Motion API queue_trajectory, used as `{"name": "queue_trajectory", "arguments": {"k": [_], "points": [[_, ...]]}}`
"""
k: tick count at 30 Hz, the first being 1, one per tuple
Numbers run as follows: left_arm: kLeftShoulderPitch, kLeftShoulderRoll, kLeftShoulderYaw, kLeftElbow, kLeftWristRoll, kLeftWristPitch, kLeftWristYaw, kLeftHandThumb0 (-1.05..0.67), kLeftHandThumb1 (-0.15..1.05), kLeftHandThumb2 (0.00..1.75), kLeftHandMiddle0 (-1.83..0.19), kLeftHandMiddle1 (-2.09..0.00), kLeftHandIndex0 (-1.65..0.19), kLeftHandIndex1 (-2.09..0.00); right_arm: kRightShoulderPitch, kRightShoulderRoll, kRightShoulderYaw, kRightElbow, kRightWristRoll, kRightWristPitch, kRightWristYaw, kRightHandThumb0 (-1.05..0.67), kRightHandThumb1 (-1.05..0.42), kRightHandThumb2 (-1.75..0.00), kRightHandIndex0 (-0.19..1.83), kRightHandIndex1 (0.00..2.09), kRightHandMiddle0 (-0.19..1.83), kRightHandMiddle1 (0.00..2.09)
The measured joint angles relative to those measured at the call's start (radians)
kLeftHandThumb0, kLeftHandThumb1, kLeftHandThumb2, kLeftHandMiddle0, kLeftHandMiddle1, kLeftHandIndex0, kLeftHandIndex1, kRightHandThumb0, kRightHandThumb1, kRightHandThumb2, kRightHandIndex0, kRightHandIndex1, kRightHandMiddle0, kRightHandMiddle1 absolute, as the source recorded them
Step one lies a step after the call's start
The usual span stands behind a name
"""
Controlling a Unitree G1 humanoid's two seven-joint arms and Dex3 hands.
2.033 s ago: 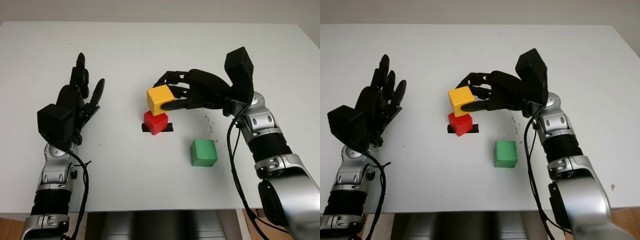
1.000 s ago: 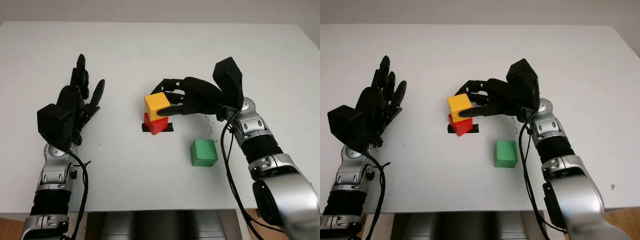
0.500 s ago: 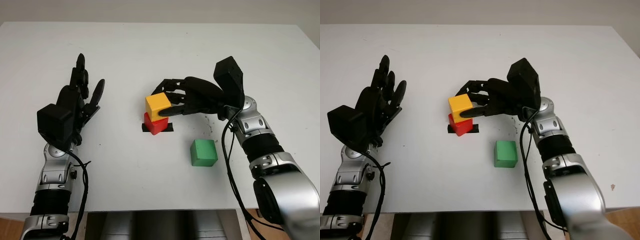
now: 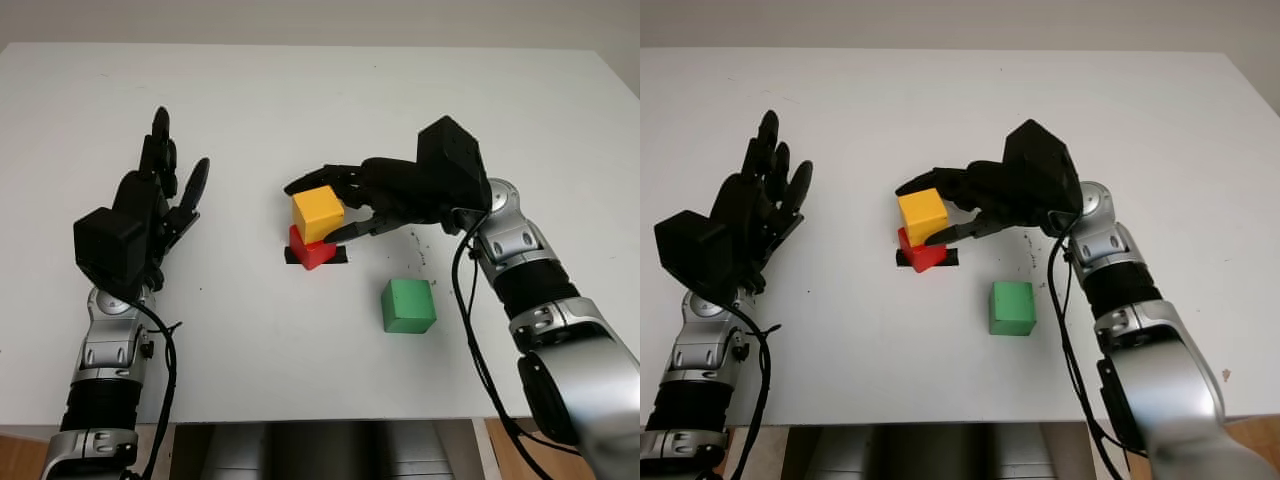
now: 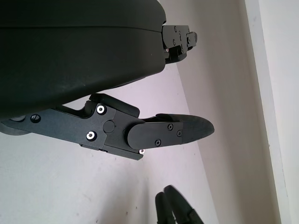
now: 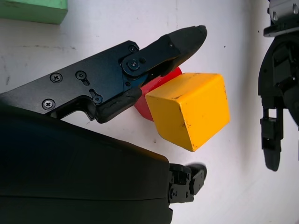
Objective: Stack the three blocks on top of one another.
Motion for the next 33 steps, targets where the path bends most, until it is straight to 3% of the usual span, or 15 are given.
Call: {"name": "queue_trajectory", "arguments": {"k": [7,10,14,18,22,28,33], "points": [[0.000,0.000,0.000,0.000,0.001,-0.002,0.002,-0.60,1.05,0.44,0.10,-0.05,0.11,-0.05,0.041,-0.016,-0.026,-0.077,0.046,-0.033,0.014,-0.94,-0.89,-0.06,-0.19,0.00,-0.19,0.00],[0.000,0.000,-0.001,0.001,0.007,-0.008,0.006,-0.59,1.05,0.45,0.10,-0.05,0.11,-0.05,0.064,-0.044,-0.062,-0.169,0.069,0.034,-0.016,-0.94,-0.89,-0.06,-0.19,0.00,-0.19,0.00],[0.001,-0.002,-0.001,0.000,0.008,-0.013,0.008,-0.59,1.05,0.45,0.11,-0.05,0.11,-0.05,0.091,-0.127,-0.130,-0.370,0.089,0.187,-0.071,-0.81,-0.93,-0.07,-0.19,0.00,-0.19,0.00],[0.015,-0.002,-0.001,-0.031,0.008,0.013,0.009,-0.61,1.05,0.45,0.12,-0.05,0.13,-0.05,0.115,-0.234,-0.211,-0.585,0.051,0.282,-0.192,-0.73,-0.93,-0.06,-0.10,0.05,-0.01,0.09],[0.023,-0.002,-0.001,-0.041,0.011,0.029,0.014,-0.63,1.05,0.44,0.11,-0.05,0.12,-0.05,0.169,-0.342,-0.277,-0.733,0.050,0.355,-0.200,-0.63,-0.90,-0.05,0.16,0.10,0.42,0.15],[0.021,-0.010,0.000,-0.033,0.007,0.016,0.029,-0.62,1.05,0.43,0.11,-0.05,0.12,-0.05,0.352,-0.480,-0.284,-0.934,-0.025,0.354,-0.166,-0.79,-0.92,-0.06,0.22,0.08,0.47,0.09],[0.019,-0.032,-0.001,-0.025,-0.010,0.014,0.030,-0.61,1.05,0.42,0.10,-0.06,0.11,-0.06,0.434,-0.505,-0.328,-1.042,0.015,0.365,-0.151,-0.72,-0.91,-0.06,0.18,0.05,0.45,0.06]]}}
